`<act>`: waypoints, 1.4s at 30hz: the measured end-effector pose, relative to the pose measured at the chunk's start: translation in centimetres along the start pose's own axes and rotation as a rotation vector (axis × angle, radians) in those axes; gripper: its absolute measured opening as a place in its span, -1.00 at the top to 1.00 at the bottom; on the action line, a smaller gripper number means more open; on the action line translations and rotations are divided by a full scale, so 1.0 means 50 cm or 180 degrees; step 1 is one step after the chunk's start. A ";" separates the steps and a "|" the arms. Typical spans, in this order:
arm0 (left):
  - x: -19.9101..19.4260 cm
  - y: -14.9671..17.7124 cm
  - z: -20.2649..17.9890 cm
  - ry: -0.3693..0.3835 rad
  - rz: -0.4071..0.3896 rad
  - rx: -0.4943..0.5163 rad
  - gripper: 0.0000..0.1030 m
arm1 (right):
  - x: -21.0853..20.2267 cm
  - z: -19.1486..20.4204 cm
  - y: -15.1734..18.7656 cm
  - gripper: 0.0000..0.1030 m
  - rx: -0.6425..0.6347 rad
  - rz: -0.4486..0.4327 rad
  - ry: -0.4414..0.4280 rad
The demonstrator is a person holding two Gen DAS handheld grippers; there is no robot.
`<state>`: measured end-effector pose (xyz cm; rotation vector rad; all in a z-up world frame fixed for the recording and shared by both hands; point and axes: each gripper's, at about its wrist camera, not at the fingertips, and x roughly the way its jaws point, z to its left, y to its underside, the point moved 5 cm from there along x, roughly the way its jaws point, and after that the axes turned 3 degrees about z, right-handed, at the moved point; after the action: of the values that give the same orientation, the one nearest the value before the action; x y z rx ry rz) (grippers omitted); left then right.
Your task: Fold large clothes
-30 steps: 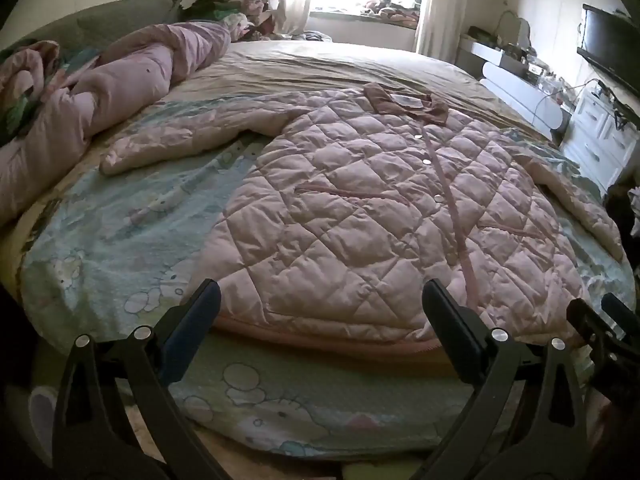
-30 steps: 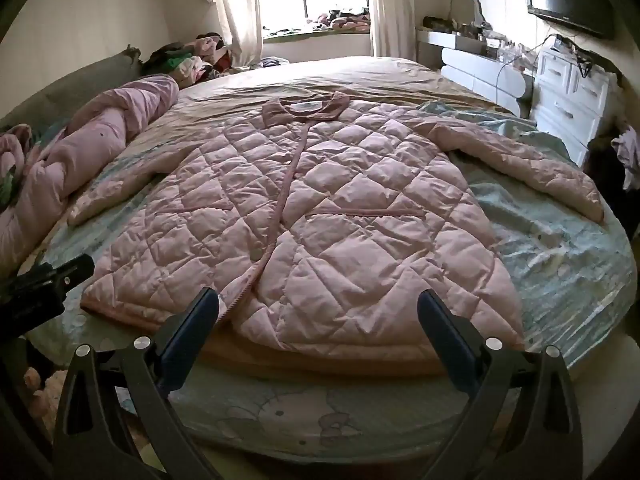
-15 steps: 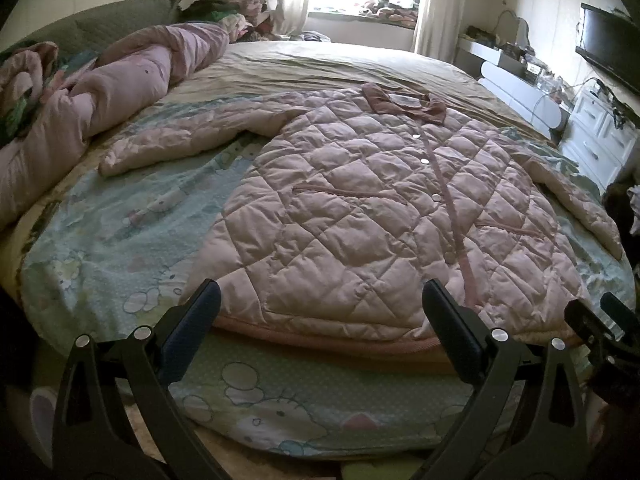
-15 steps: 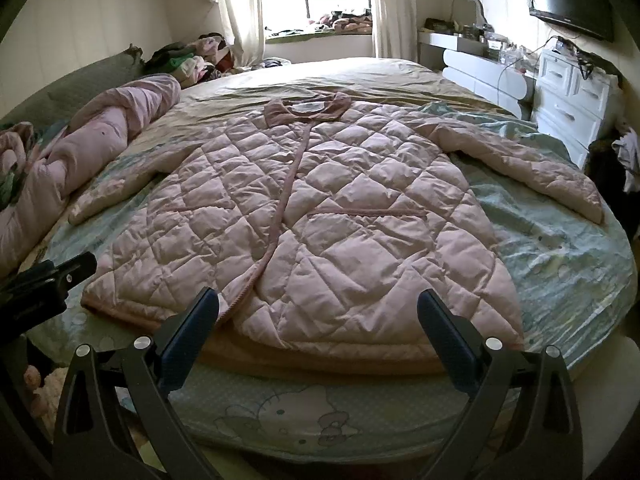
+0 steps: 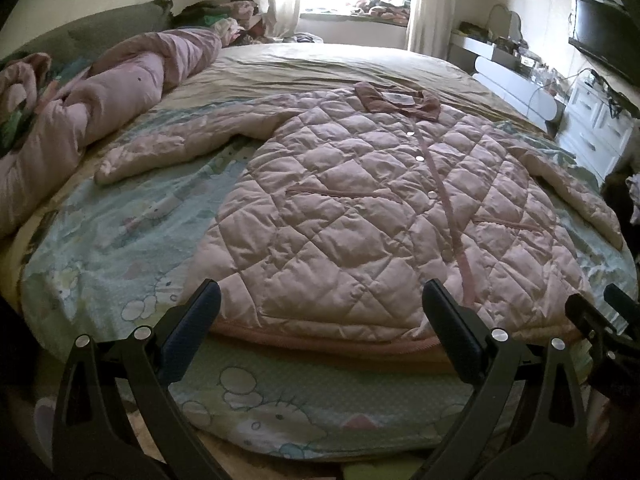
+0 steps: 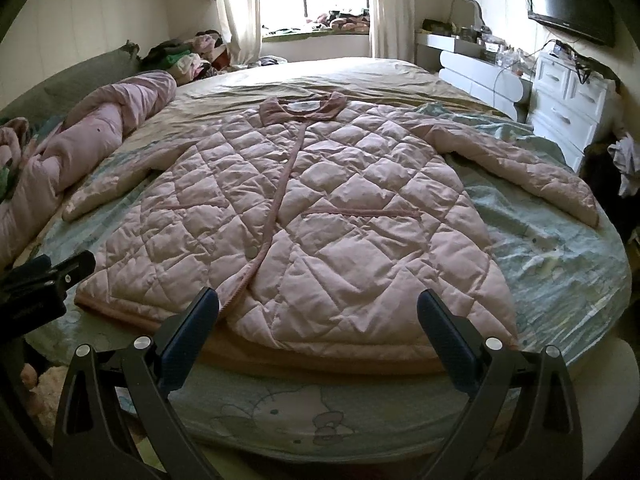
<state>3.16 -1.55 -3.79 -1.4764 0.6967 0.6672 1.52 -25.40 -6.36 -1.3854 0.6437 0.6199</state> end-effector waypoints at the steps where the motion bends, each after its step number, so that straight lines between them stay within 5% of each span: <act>1: 0.000 0.000 -0.001 0.0015 0.0000 0.0002 -0.84 | 0.001 -0.003 -0.001 -0.92 -0.0001 0.0004 0.0003; 29: 0.005 -0.003 -0.010 0.0016 -0.0010 0.0013 -0.84 | 0.018 -0.002 -0.011 -0.92 -0.0038 0.0027 0.0024; 42: 0.071 -0.065 -0.048 -0.0002 0.0103 0.0119 -0.84 | 0.075 -0.034 -0.069 -0.92 0.0020 0.0074 0.0051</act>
<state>7.90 -4.03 -4.40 -1.4331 0.7304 0.6760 6.52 -27.30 -6.89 -1.3801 0.6750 0.6254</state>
